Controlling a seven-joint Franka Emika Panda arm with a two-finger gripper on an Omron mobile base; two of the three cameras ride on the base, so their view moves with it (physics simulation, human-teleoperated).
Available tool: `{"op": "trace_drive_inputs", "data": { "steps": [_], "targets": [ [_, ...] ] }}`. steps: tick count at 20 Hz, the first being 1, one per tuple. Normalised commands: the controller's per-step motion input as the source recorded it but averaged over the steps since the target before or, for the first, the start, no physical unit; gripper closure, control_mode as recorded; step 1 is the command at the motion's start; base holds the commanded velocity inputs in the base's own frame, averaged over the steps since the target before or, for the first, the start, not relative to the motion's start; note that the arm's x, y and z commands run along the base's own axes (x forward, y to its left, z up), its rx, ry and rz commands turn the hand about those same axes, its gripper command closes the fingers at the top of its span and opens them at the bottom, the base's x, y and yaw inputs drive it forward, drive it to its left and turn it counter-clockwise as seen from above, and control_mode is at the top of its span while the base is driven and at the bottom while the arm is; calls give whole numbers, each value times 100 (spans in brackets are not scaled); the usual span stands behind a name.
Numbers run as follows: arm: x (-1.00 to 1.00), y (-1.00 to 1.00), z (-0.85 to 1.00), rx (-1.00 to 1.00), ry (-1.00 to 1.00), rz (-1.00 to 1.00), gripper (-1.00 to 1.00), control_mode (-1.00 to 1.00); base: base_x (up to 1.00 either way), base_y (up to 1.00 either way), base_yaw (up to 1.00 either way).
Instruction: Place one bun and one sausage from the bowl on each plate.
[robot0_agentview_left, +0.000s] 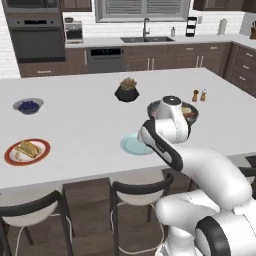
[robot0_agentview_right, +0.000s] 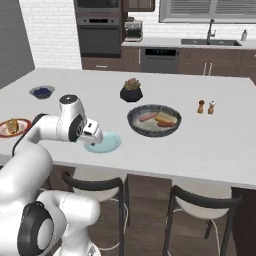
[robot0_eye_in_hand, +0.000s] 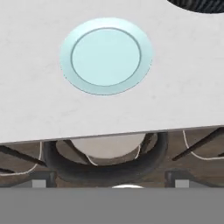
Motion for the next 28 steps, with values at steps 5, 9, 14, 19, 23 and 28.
{"op": "trace_drive_inputs", "data": {
  "steps": [5, 9, 14, 19, 23, 28],
  "targets": [
    [0, 0, 0, 0, 0, 0, -100, 100, 59, -100, -1],
    [0, 0, 0, 0, 0, 0, -100, 100, 100, -71, 0],
    [0, 0, 0, 0, 0, 0, -100, 100, 100, -31, 0],
    [75, -78, 44, 5, 4, -1, -100, -100, 20, -14, 0],
    [100, -67, 75, 8, 4, -5, -100, -100, 0, 0, 0],
    [100, 11, 23, 16, 1, -5, -100, -100, 0, 0, 0]
  ]
}}
